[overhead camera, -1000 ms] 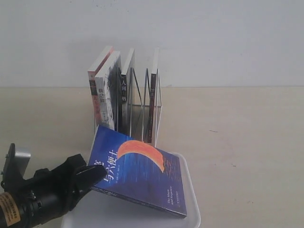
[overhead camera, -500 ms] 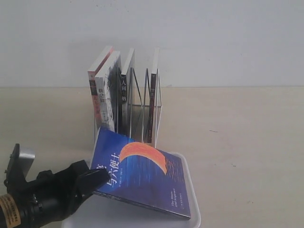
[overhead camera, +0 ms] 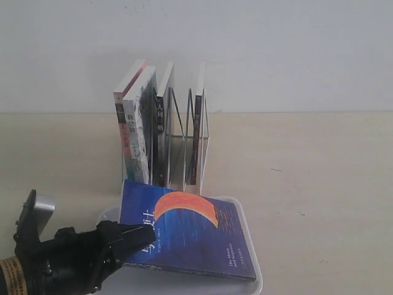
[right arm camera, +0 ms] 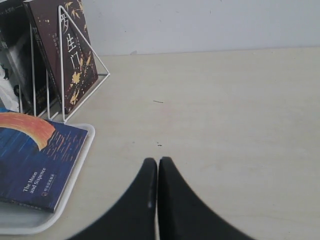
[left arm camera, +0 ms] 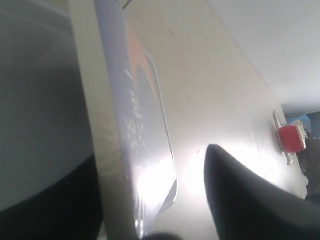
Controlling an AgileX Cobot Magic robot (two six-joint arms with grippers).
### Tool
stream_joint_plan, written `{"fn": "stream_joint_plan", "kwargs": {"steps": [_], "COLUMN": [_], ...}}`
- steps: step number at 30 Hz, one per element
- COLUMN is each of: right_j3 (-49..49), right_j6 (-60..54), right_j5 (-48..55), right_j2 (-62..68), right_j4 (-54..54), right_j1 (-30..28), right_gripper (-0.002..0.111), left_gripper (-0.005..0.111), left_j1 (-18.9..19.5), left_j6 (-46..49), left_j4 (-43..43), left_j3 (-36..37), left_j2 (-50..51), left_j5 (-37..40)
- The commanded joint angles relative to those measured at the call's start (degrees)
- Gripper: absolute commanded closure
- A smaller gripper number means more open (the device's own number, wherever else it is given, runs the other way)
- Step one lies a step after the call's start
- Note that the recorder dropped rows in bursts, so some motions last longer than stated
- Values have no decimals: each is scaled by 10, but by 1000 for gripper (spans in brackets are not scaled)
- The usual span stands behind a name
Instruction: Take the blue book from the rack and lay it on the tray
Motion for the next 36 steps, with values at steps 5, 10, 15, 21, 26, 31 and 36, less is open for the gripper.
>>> {"fn": "stream_joint_plan", "kwargs": {"steps": [5,10,15,21,26,31,36], "right_j3": [0,0,0,0,0,0,0], "right_j6": [-2,-2,-2,-2,-2,-2,-2], "right_j5": [-2,-2,-2,-2,-2,-2,-2], "right_j2": [-3,-3,-3,-3,-3,-3,-3], "right_j4": [-5,-5,-5,-5,-5,-5,-5], "right_j1": [-1,-1,-1,-1,-1,-1,-1], "right_gripper": [108,108,108,108,108,108,108], "left_gripper": [50,50,50,50,50,50,50], "left_j1": [-4,-4,-4,-4,-4,-4,-4], "left_j6": [30,44,73,115,122,122,122], "left_j4": [17,16,12,14,24,55,55], "left_j3": [-1,-1,-1,-3,-3,-3,0], "left_j2": [-17,-70,-155,-267,-384,-499,-611], "left_j5": [41,111,203,366,429,537,616]}}
